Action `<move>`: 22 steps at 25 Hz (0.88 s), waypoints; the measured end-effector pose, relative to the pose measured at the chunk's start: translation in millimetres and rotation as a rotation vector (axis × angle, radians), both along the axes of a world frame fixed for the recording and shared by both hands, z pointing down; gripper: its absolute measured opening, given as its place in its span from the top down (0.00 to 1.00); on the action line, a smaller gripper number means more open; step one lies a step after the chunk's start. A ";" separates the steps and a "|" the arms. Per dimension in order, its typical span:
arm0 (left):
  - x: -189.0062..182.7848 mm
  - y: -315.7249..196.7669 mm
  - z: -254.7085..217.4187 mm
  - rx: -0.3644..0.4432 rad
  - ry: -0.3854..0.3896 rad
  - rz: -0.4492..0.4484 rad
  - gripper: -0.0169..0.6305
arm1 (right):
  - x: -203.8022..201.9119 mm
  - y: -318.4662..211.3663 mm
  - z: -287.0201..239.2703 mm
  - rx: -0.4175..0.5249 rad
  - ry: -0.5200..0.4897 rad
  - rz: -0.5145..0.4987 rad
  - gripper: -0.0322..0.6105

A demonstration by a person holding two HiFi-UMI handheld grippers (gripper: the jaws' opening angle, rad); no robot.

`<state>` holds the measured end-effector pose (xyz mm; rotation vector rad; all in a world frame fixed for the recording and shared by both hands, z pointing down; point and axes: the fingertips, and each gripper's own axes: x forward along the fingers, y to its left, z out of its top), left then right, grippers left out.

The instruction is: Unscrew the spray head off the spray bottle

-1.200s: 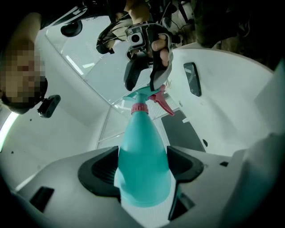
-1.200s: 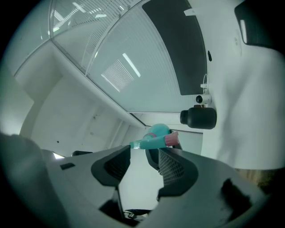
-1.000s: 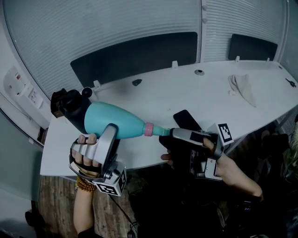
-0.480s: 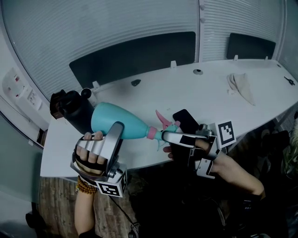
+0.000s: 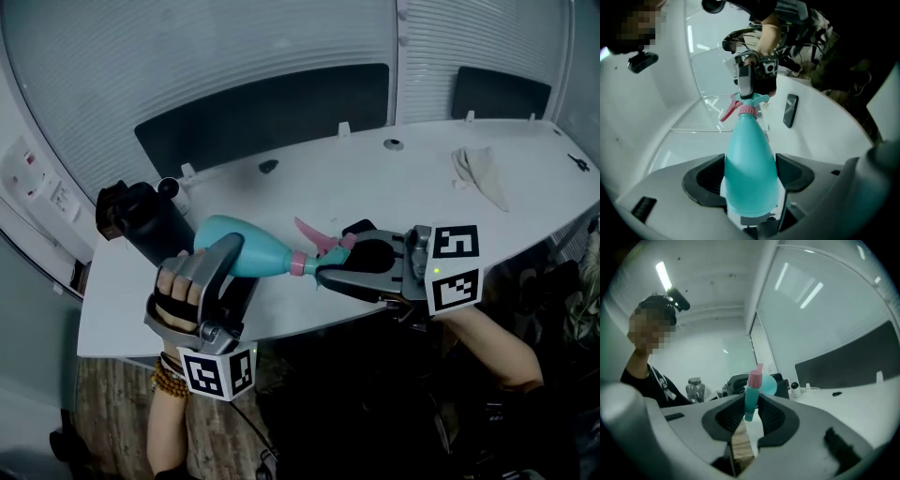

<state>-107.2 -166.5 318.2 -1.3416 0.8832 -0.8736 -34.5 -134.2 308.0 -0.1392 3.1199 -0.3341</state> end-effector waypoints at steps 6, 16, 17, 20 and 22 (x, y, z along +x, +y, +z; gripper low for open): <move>9.0 4.9 16.7 -0.304 0.156 0.081 0.45 | 0.6 11.2 -6.7 0.401 0.181 0.066 0.82; 18.9 19.6 43.1 -0.668 0.257 0.250 0.45 | -0.6 27.9 6.9 0.894 0.518 0.072 0.82; 19.7 21.4 43.7 -0.684 0.262 0.261 0.45 | -2.0 31.4 5.8 0.961 0.538 0.070 0.82; 22.3 27.7 46.9 -0.754 0.267 0.303 0.45 | -2.9 40.0 7.9 1.156 0.639 0.064 0.82; 22.7 33.4 49.9 -0.815 0.269 0.340 0.45 | -3.1 45.2 11.3 1.289 0.709 0.057 0.82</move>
